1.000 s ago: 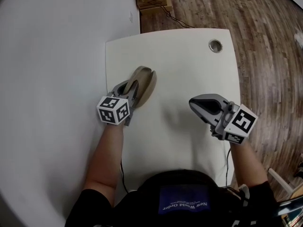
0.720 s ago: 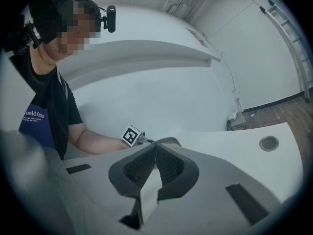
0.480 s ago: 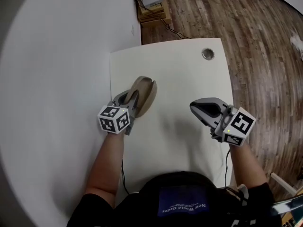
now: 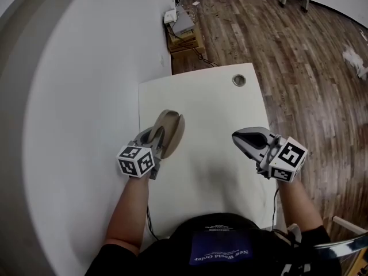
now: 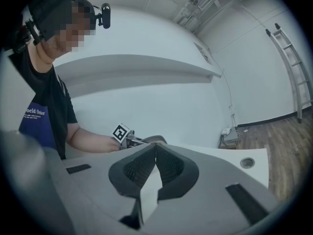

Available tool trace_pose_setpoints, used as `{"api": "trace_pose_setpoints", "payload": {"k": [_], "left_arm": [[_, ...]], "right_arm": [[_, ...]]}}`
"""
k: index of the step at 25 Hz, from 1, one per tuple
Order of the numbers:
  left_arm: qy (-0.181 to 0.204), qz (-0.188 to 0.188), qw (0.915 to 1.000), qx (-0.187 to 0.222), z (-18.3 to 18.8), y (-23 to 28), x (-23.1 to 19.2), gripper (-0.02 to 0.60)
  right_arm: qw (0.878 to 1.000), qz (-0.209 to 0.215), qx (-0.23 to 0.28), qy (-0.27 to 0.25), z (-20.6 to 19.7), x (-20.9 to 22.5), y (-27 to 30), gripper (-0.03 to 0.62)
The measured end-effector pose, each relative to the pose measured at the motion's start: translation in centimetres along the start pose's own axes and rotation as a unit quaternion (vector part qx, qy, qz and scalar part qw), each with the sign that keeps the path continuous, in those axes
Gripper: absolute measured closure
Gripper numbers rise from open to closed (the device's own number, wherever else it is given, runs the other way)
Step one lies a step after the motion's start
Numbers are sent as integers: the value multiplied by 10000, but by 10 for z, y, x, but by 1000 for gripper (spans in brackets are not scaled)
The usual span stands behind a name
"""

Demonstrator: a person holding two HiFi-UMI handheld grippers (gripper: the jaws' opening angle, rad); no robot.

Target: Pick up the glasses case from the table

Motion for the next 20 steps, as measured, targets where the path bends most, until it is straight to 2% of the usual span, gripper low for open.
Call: {"api": "trace_pose_setpoints", "payload": {"k": [11, 20], "left_arm": [[114, 100, 9995, 278, 33, -79, 75, 554], [171, 320, 9979, 544, 43, -156, 162, 554]], "right_arm": [[9996, -134, 147, -179, 42, -64, -64, 591], [9990, 278, 125, -341, 79, -115, -108, 591]]}}
Point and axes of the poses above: the fingertips, and each gripper's own axes: y forward along the fingers, x to its right, z out of its top, the point moved 10 cm from there along -y, backward along the fingers, and after that the axes turned 13 degrees about x, right-handed, at the moved point
